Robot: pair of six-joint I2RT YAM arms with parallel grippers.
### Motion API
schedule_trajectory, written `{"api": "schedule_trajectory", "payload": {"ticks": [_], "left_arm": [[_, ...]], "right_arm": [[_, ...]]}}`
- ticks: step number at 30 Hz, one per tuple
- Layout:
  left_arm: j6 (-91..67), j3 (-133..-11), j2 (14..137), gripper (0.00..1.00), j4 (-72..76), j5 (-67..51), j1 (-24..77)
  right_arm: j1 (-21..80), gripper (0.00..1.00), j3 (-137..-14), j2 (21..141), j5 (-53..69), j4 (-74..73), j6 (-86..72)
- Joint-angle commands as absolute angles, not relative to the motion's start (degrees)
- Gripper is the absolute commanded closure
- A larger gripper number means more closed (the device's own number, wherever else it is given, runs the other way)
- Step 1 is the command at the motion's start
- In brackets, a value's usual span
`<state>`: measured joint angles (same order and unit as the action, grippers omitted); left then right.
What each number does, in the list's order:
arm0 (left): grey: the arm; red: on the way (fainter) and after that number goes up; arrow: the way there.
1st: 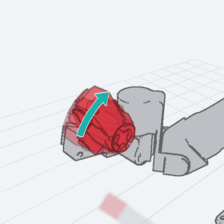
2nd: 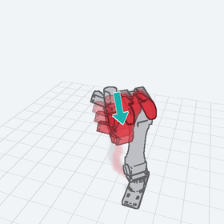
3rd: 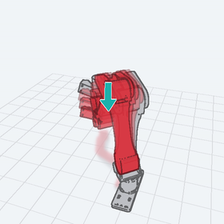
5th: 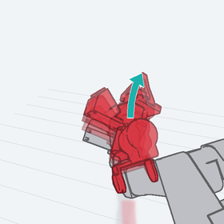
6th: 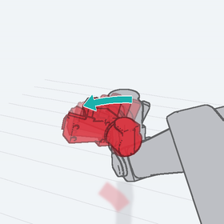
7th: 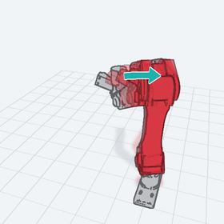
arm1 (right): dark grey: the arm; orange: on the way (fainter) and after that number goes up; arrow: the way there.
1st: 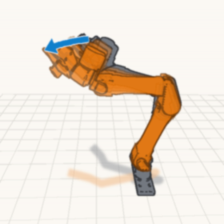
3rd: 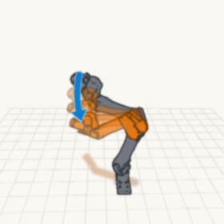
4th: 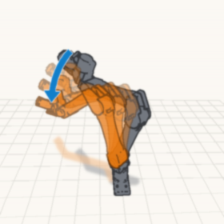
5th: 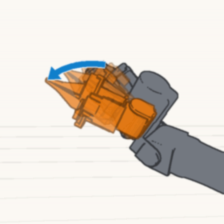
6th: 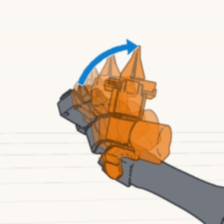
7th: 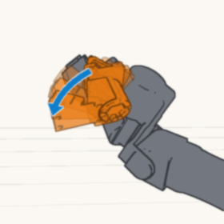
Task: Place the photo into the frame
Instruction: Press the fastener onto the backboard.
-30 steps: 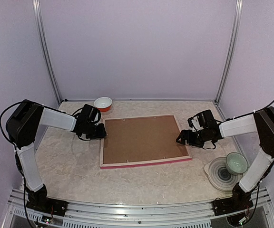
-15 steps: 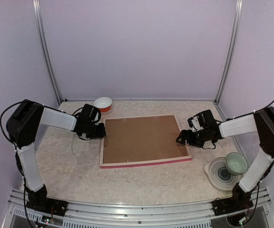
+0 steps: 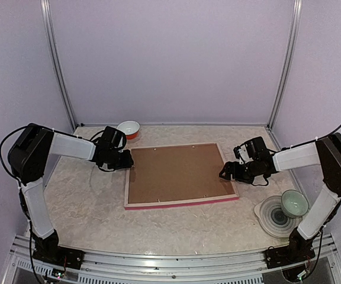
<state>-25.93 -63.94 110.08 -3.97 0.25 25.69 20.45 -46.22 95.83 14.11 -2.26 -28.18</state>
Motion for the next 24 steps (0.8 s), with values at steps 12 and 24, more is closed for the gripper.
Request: {"api": "schedule_trajectory", "payload": {"ticks": [12,24], "left_arm": [[-25.58,-68.68,113.14,0.58,-7.56,4.35,26.19],[-24.87,-68.38,113.35,0.61,-9.14,6.45,27.59]], "right_arm": [[19.87,0.12,-46.42,96.68,13.83,-3.36,-27.93],[19.86,0.12,-45.98,96.84,14.04,-2.83,-28.04]]}}
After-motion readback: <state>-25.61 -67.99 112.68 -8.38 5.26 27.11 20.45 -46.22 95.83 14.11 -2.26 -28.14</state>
